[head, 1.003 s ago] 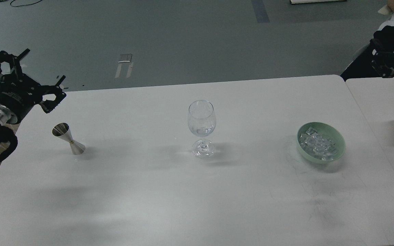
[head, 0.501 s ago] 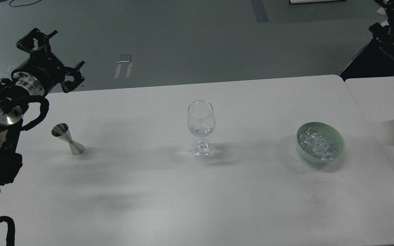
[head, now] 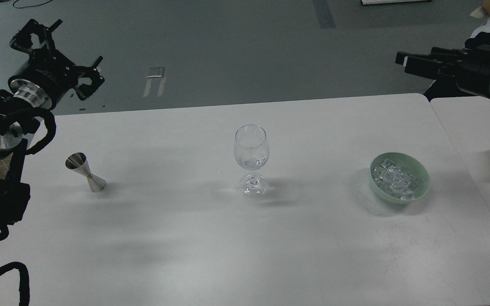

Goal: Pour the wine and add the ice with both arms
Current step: 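Move the right gripper down into the green ice bowl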

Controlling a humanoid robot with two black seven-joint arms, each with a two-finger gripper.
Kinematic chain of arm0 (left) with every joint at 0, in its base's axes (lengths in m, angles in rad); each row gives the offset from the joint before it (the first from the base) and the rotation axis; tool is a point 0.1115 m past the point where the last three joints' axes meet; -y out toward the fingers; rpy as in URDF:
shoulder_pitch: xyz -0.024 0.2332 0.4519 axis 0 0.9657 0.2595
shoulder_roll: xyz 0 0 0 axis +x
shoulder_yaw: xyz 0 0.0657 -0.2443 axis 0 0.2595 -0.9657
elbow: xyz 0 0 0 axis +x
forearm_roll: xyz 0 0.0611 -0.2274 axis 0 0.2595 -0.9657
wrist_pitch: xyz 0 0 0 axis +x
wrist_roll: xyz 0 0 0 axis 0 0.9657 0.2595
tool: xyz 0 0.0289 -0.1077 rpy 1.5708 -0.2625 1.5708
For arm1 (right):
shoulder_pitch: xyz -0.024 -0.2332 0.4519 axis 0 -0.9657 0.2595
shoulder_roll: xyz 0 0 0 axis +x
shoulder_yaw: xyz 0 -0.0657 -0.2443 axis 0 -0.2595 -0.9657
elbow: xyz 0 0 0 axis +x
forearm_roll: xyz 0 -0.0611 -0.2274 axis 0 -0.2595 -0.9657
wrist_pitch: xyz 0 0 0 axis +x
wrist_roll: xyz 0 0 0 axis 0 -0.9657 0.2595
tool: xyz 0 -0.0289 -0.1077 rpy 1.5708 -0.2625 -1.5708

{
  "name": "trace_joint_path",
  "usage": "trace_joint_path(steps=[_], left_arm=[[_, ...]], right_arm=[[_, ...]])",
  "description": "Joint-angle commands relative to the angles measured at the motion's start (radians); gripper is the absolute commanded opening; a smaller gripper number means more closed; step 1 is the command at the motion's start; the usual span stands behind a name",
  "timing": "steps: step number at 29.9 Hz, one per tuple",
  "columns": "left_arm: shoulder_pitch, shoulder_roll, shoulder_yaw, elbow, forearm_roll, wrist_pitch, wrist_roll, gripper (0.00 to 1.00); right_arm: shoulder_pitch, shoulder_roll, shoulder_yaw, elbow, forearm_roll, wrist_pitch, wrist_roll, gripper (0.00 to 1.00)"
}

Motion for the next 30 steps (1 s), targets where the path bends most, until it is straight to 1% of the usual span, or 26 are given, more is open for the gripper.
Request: trace_joint_path(steps=[1,8,12,17,20,23,28,30], left_arm=[[0.003,-0.002,-0.006,0.003,-0.007,-0.021,0.003,0.98],[0.004,-0.006,-0.009,0.003,-0.007,-0.015,0.006,0.98],[0.023,-0.005,-0.014,-0.002,-0.011,-0.021,0.004,0.98],[0.032,-0.005,-0.014,-0.003,-0.026,-0.02,0.006,0.98],[0.038,-0.005,-0.012,-0.002,-0.029,-0.02,0.004,0.98],[0.041,-0.008,-0.012,-0.003,-0.029,-0.02,0.006,0.98],[0.041,-0.031,-0.01,-0.005,-0.029,-0.021,0.006,0.98],[0.041,-0.031,-0.01,-0.005,-0.029,-0.021,0.006,0.98]], right_arm=[[0.078,-0.026,-0.133,0.005,0.0,0.0,-0.001,1.0],[0.017,-0.016,-0.192,0.029,-0.003,0.0,-0.004,0.98],[-0.013,-0.025,-0.299,0.07,-0.029,0.0,-0.004,0.86],[-0.039,-0.038,-0.333,0.093,-0.041,0.0,-0.008,0.82],[-0.077,-0.077,-0.333,0.161,-0.044,0.001,-0.023,0.82],[-0.098,-0.088,-0.334,0.179,-0.046,0.003,-0.037,0.83],[-0.145,-0.083,-0.334,0.176,-0.07,0.001,-0.034,0.84],[-0.154,-0.075,-0.334,0.176,-0.078,0.001,-0.033,0.9]])
